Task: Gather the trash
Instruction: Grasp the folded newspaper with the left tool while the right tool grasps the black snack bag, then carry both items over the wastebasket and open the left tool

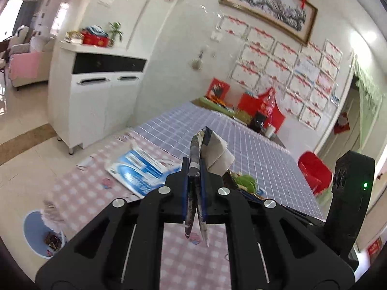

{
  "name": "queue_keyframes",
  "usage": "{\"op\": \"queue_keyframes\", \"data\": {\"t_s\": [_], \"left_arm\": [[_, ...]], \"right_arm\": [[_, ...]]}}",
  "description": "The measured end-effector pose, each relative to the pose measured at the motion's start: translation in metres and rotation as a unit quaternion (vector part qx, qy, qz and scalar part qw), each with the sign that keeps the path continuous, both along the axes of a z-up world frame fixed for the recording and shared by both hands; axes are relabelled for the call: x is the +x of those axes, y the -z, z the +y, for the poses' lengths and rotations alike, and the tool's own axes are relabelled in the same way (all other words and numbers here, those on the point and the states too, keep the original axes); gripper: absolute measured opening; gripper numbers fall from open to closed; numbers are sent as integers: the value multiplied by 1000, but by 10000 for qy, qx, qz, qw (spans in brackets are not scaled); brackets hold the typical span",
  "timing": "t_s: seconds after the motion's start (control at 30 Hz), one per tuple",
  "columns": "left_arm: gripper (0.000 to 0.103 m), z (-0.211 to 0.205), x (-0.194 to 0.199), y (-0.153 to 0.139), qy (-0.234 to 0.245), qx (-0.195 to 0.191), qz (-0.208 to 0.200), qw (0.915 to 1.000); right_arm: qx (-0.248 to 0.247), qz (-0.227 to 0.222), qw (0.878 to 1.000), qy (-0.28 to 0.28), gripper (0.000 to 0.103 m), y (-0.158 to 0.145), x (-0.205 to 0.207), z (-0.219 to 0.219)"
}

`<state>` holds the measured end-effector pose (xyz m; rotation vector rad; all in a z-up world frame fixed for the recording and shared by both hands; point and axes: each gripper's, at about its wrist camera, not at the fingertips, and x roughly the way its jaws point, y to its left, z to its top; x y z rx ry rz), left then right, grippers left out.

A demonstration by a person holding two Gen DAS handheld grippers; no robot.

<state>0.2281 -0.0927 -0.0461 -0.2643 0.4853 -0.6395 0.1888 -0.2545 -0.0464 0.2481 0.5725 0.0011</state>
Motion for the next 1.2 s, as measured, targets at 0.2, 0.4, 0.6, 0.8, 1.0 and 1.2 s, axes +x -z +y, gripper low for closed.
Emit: {"op": "queue_keyframes", "data": {"t_s": [0.2, 0.4, 0.6, 0.8, 1.0, 1.2], "left_arm": [[8, 70, -17, -16, -593, -200, -194, 9979], [8, 147, -27, -21, -1371, -246, -307, 9898], [8, 223, -19, -2, -2181, -187, -5, 9757], [8, 283, -2, 36, -2766, -114, 480, 9597], [8, 322, 27, 89, -3183, 54, 1163, 9408], [8, 340, 57, 140, -3359, 305, 1786, 9243]], "right_arm": [[-140, -213, 9977, -625, 10, -23, 10, 72], [-164, -244, 9890, -1448, 10, -29, 36, 159], [-120, -14, 9755, -2197, 10, -14, 59, 239], [-46, 474, 9613, -2713, 10, 22, 82, 299], [30, 1106, 9467, -3024, 10, 72, 106, 340], [-49, 1522, 9371, -3141, 10, 114, 132, 367]]}}
